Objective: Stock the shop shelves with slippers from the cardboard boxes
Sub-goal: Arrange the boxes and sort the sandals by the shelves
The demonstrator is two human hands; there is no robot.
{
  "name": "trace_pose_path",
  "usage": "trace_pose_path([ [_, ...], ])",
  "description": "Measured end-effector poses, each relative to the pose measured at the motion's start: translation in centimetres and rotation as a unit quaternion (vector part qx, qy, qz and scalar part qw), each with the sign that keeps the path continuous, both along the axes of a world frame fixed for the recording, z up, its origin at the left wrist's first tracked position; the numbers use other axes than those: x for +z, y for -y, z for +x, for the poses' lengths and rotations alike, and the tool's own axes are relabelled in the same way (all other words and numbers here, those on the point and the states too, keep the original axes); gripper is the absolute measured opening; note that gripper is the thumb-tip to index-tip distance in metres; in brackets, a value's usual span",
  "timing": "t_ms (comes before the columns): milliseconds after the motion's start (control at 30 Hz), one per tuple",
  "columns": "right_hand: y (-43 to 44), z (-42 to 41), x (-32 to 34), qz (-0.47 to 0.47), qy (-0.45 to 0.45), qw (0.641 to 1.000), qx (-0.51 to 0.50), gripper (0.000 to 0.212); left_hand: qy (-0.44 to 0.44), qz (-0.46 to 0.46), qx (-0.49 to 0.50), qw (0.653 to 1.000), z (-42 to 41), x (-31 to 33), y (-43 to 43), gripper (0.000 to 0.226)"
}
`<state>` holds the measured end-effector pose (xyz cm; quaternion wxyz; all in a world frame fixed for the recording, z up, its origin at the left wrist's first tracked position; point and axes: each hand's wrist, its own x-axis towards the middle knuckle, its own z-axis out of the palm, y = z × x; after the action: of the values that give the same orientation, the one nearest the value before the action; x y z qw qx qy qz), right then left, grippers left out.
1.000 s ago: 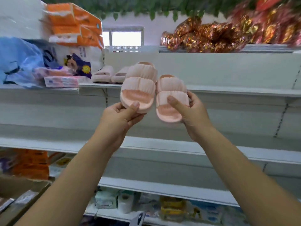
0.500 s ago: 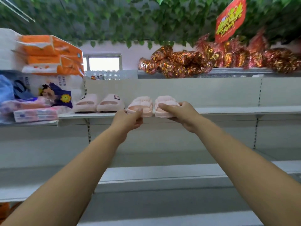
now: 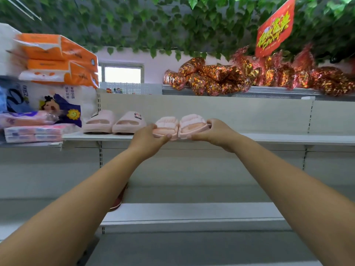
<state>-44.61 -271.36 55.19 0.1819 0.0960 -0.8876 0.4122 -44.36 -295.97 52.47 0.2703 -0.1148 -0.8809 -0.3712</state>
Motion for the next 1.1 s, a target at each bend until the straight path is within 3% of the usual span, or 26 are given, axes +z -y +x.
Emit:
trace_pose_path([
  [67, -0.1, -0.7, 0.3, 0.008, 0.006, 1.0, 0.014, 0.077, 0.004, -0.024, -0.001, 1.0, -0.8, 0.1, 0.3, 0.064],
  [433, -1.2, -5.3, 0.5, 0.108, 0.045, 0.993, 0.006, 0.03, -0.001, -0.129, 0.058, 0.99, -6.2, 0.3, 0.1, 0.057],
  [500, -0.9, -6.2, 0.4, 0.133, 0.043, 0.99, 0.007, 0.04, 0.01, -0.142, 0.061, 0.988, -7.2, 0.4, 0.1, 0.056],
  [600, -0.4, -7.6, -0.2, 0.139, 0.017, 0.99, -0.003, 0.071, 0.013, -0.146, 0.082, 0.986, -8.9, -0.1, 0.0, 0.06],
  [767, -0.6, -10.4, -0.3, 0.135, 0.024, 0.99, 0.017, 0.052, -0.012, -0.174, 0.169, 0.97, -10.8, -1.0, -1.0, 0.064],
  [1100, -0.4, -12.8, 0.0, 0.151, 0.04, 0.987, 0.041, 0.076, 0.003, -0.182, 0.232, 0.955, -12.2, -0.8, -1.8, 0.068],
])
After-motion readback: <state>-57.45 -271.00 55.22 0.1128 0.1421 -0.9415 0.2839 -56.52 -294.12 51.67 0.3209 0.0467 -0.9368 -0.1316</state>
